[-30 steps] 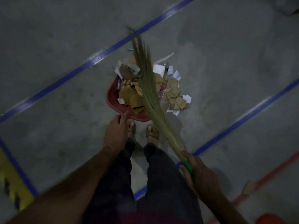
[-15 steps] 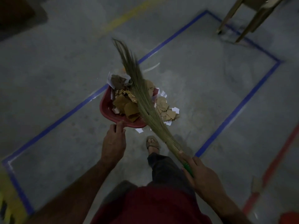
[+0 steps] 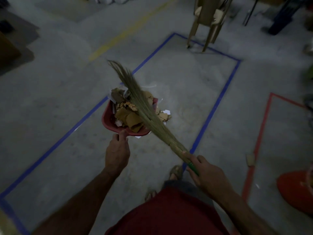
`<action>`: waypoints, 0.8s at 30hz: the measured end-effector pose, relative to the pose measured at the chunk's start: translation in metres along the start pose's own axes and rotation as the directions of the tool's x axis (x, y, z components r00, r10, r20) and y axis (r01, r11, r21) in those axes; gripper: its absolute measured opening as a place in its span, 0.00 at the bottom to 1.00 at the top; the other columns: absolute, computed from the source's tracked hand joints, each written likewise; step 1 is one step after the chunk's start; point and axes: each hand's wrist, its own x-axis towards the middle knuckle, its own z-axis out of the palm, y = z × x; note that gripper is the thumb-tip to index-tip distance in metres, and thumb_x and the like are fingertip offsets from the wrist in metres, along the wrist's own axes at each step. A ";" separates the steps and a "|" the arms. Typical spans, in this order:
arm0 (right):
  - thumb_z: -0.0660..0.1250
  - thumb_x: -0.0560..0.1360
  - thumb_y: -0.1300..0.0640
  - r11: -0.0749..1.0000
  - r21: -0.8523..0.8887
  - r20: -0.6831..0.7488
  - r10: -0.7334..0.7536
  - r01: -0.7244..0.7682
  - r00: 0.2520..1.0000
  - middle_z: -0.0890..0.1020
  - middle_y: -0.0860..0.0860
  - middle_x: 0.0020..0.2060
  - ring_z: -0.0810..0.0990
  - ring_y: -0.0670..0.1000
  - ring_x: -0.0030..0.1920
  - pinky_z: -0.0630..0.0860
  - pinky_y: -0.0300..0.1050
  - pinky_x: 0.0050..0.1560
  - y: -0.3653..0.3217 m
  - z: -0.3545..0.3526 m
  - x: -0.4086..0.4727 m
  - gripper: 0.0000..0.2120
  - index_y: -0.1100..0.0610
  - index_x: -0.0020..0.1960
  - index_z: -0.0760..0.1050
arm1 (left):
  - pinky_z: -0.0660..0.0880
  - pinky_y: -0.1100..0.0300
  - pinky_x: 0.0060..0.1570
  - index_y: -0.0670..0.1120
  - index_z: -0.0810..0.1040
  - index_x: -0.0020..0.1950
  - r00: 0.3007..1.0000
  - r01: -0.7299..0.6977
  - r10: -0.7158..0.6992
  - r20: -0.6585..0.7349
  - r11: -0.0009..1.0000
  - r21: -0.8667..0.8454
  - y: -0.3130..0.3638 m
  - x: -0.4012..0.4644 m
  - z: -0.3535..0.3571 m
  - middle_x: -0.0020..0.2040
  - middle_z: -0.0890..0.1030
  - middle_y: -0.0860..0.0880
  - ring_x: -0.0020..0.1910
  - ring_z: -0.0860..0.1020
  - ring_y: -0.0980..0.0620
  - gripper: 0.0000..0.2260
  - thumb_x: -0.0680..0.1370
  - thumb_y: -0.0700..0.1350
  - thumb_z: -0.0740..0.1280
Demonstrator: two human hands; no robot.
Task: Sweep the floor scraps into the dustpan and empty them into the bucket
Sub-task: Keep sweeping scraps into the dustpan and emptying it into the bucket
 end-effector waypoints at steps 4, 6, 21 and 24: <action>0.66 0.77 0.47 0.998 0.000 -0.042 0.064 -0.064 0.997 0.74 0.47 0.39 0.66 0.44 0.27 0.67 0.37 0.22 0.015 -0.013 -0.051 0.30 0.46 0.76 0.61 | 0.72 0.52 0.34 0.47 0.69 0.66 0.994 -0.103 0.104 -0.017 0.995 0.015 0.031 -0.023 -0.002 0.45 0.72 0.45 0.37 0.73 0.46 0.12 0.83 0.46 0.58; 0.67 0.77 0.47 0.995 0.020 -0.059 0.099 -0.098 0.993 0.73 0.47 0.39 0.66 0.44 0.27 0.64 0.35 0.24 0.026 -0.019 -0.076 0.30 0.46 0.77 0.62 | 0.70 0.53 0.34 0.47 0.69 0.65 0.989 -0.149 0.149 -0.016 0.989 0.005 0.050 -0.033 0.002 0.45 0.72 0.44 0.38 0.73 0.44 0.12 0.82 0.45 0.60; 0.70 0.71 0.45 0.869 0.102 -0.158 0.495 -0.485 0.854 0.76 0.48 0.42 0.76 0.51 0.28 0.74 0.48 0.22 0.191 -0.056 -0.339 0.37 0.40 0.77 0.60 | 0.73 0.53 0.36 0.51 0.68 0.65 0.854 -0.501 0.511 0.097 0.858 -0.110 0.331 -0.164 0.115 0.48 0.74 0.47 0.41 0.73 0.49 0.11 0.83 0.46 0.59; 0.68 0.71 0.44 0.811 0.133 -0.158 0.585 -0.570 0.796 0.76 0.49 0.40 0.75 0.53 0.28 0.73 0.47 0.24 0.237 -0.061 -0.398 0.36 0.39 0.76 0.58 | 0.75 0.50 0.37 0.51 0.69 0.66 0.808 -0.555 0.573 0.136 0.818 -0.151 0.401 -0.201 0.152 0.48 0.73 0.47 0.42 0.74 0.46 0.11 0.83 0.47 0.59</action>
